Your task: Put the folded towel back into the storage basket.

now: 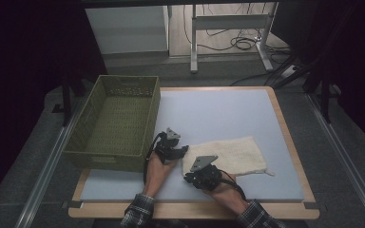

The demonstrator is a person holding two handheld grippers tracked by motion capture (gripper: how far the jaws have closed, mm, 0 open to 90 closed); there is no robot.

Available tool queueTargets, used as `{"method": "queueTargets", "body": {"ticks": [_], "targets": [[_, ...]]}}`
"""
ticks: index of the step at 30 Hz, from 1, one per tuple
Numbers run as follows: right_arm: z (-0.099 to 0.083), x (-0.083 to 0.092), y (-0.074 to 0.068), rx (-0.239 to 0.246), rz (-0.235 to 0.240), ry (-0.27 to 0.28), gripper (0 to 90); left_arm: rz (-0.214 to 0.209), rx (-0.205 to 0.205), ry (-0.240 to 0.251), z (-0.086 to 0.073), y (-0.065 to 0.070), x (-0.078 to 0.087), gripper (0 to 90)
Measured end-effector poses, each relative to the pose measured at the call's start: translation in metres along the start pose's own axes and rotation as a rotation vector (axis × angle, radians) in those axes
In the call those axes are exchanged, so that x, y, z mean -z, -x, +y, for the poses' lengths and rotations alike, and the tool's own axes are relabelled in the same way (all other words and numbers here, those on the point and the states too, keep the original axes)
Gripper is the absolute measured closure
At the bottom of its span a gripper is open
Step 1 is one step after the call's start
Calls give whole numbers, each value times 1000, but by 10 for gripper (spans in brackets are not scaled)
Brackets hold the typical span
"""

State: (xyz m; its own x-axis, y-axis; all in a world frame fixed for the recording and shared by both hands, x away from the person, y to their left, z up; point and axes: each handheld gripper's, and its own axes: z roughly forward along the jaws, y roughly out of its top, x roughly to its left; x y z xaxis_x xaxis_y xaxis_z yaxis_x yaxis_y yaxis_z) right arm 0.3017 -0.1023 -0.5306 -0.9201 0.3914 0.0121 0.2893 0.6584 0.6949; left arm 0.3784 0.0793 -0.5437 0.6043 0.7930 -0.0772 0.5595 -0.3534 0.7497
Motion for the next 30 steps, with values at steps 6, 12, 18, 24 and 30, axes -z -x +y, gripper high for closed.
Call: {"method": "queueTargets", "body": {"ticks": [6, 12, 18, 24, 30], "targets": [[-1, 2, 3, -43, 24, 11, 842, -73, -9, 0, 0, 3, 1, 844], [1, 9, 4, -38, 34, 34, 842, -17, -56, 26, 4, 11, 5, 861], [4, 29, 8, -39, 16, 87, 841, -12, -89, 70, 19, 16, 15, 862], [2, 45, 15, -47, -4, 114, 841, -30, -110, 94, 34, 21, 19, 862], [-7, 61, 25, -74, -31, 137, 841, -54, -132, 111, 47, 29, 12, 862]]}}
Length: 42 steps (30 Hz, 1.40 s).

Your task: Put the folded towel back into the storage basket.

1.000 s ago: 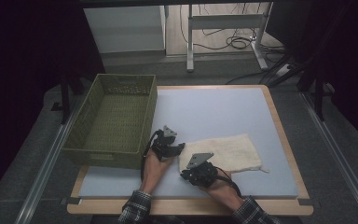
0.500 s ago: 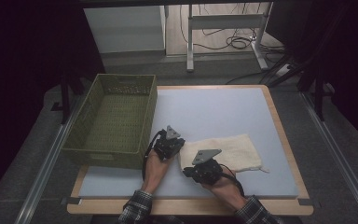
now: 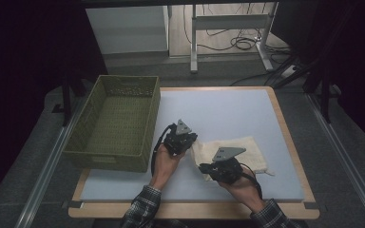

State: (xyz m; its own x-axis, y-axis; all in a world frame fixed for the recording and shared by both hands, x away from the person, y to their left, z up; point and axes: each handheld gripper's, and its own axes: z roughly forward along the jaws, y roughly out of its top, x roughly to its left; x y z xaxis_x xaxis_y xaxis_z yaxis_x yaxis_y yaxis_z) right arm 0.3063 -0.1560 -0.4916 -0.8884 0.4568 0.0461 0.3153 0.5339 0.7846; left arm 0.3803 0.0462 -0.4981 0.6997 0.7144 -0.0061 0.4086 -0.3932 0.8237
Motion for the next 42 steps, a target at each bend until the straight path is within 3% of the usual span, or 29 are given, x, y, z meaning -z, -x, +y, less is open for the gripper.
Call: {"method": "queueTargets", "body": {"ticks": [27, 42], "targets": [[-27, 48, 32, -89, -83, 36, 841, -69, -99, 30, 46, 30, -34, 861], [-42, 68, 43, -136, -112, 49, 841, -127, -106, 40, 61, 42, -52, 860]]}}
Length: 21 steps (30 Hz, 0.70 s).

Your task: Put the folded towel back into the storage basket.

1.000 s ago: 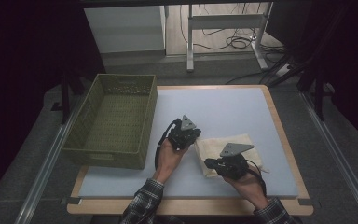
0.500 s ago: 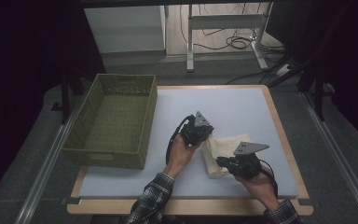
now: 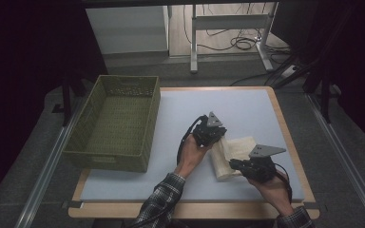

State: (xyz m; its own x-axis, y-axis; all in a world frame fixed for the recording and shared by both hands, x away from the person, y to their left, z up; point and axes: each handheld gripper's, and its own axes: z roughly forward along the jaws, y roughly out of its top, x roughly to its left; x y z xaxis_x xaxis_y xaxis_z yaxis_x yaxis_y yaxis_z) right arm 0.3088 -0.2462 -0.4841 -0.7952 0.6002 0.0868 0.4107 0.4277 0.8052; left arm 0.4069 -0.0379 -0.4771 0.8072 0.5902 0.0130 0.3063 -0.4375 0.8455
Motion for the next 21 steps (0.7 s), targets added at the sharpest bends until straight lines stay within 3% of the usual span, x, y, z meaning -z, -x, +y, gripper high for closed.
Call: {"method": "queueTargets", "body": {"ticks": [21], "targets": [[-24, 36, 34, -76, -94, 8, 841, -62, -66, -52, 27, 18, -57, 858]]}}
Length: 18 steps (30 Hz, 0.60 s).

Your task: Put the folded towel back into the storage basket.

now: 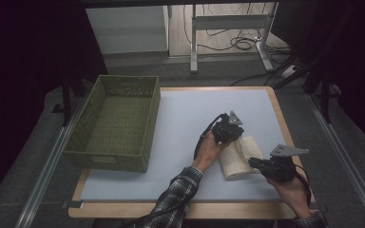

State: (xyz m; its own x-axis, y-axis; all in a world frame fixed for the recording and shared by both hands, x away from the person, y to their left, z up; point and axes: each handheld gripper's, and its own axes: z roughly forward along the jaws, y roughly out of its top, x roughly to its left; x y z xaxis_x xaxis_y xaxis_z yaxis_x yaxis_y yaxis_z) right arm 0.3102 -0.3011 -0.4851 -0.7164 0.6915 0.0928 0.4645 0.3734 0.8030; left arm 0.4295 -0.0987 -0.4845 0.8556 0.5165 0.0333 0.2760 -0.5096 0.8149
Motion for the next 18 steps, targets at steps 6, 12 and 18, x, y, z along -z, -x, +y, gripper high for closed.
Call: {"method": "queueTargets", "body": {"ticks": [6, 12, 18], "targets": [[-7, 1, 8, -16, -26, -17, 840, -5, -5, -17, 5, 3, -14, 856], [-15, -3, 17, -44, -41, -33, 836, -8, 3, -46, 4, 3, -27, 833], [-20, -4, 23, -56, -62, -37, 782, -25, 79, -2, 2, -1, -27, 560]]}}
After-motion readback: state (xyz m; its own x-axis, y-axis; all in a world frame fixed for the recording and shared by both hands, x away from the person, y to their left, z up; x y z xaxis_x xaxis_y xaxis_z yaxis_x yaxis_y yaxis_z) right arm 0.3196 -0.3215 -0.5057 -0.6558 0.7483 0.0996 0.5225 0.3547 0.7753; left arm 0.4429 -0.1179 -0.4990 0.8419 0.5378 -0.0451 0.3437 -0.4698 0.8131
